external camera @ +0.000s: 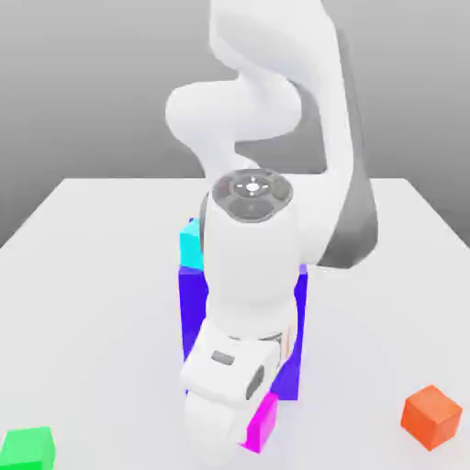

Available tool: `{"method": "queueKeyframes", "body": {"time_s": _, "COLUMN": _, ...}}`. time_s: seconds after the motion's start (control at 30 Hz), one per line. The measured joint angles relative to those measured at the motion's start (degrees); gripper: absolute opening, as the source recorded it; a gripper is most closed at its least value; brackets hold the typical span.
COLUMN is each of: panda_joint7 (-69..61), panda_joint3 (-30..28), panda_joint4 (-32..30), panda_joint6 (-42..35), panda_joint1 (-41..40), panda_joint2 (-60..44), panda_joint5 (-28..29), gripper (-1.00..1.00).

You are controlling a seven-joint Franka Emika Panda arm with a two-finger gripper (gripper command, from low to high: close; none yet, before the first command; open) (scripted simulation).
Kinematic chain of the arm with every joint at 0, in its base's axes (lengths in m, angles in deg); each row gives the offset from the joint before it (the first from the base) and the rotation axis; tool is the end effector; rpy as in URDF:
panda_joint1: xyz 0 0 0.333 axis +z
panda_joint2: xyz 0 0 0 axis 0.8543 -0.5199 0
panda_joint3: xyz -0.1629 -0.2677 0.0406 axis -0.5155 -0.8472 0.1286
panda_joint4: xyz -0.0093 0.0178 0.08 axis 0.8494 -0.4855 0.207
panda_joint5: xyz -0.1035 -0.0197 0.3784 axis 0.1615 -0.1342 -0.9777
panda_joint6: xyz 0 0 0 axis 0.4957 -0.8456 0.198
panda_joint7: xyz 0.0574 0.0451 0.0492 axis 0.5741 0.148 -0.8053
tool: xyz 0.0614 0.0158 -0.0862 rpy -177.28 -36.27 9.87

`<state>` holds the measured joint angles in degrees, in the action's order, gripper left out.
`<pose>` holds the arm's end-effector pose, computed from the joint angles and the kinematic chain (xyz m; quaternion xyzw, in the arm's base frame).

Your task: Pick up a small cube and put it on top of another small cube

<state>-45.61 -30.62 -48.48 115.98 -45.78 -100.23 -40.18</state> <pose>0.5134 -0.0585 0.2106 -0.9972 -0.0707 0.0221 0.0076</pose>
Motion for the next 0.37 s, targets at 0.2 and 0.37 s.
{"method": "queueKeyframes", "body": {"time_s": 0.2, "panda_joint7": 1.61, "panda_joint3": -5.99, "panda_joint4": 5.20, "panda_joint6": -0.47, "panda_joint1": -9.93, "panda_joint2": -4.48, "panda_joint5": -5.73, "gripper": -1.00}}
{"method": "queueKeyframes", "body": {"time_s": 0.37, "panda_joint7": 0.53, "panda_joint3": -5.03, "panda_joint4": 7.60, "panda_joint6": 1.95, "panda_joint1": -14.10, "panda_joint2": -9.49, "panda_joint5": -9.79, "gripper": 1.00}}
